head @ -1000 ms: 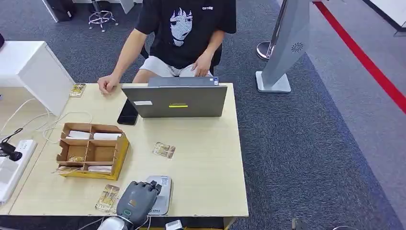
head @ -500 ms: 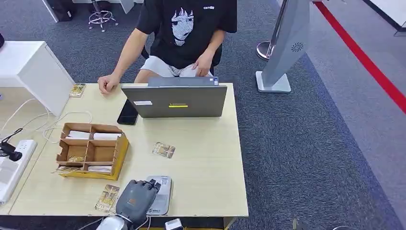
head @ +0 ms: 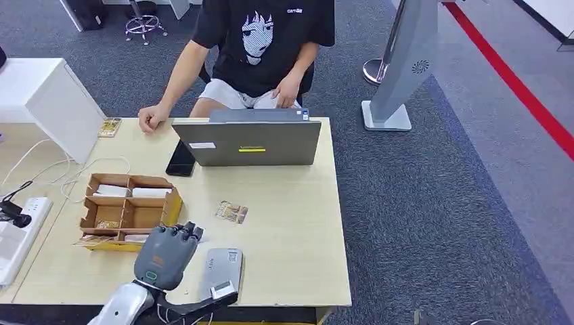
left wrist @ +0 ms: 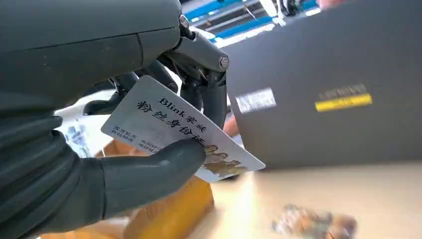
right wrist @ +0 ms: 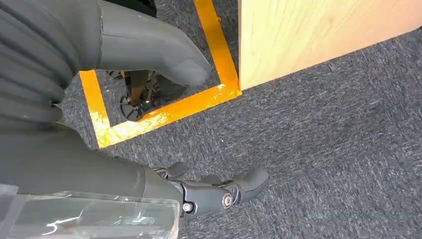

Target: Pass the card to the sensor for recognition and then transmit it.

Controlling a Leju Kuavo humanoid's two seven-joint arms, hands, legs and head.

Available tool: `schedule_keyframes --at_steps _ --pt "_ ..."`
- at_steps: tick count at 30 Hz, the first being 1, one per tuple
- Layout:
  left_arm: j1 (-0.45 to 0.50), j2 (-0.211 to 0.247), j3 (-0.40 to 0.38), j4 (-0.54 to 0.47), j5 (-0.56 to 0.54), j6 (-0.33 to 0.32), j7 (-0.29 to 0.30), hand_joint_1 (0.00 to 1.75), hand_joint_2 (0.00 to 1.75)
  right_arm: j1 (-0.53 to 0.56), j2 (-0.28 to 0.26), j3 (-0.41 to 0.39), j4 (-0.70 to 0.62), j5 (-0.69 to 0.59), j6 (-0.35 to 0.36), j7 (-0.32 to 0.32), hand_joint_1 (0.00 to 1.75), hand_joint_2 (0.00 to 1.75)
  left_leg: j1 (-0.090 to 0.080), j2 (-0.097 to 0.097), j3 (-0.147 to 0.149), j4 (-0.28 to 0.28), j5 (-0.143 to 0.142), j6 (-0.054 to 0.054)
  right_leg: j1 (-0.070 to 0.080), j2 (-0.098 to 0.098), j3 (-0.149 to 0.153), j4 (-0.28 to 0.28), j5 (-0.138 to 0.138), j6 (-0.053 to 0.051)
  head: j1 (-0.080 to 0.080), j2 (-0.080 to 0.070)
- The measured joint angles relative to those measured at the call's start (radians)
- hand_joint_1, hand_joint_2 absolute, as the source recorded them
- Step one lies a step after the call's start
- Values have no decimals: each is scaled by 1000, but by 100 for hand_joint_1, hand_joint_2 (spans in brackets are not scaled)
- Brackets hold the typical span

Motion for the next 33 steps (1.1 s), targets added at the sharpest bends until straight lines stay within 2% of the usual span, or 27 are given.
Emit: schedule_keyframes --at_steps 5,18,26,33 --pt "-19 14 36 -28 11 -11 7 175 175 0 0 -1 0 0 1 0 0 175 0 0 0 0 0 0 0 0 0 0 0 0 0 0" --pt "-96 68 215 -22 -7 -48 18 175 175 -6 0 -2 10 0 6 2 0 175 0 0 0 0 1 0 0 0 0 0 0 0 0 0" --pt "-199 129 310 0 -40 -67 32 175 175 -11 0 -2 21 -1 18 8 0 175 0 0 0 0 1 0 0 0 0 0 0 0 0 0" --pt "-287 140 379 25 -26 -81 36 175 175 -18 0 -1 30 1 21 14 0 175 0 0 0 0 1 0 0 0 0 1 0 0 0 0"
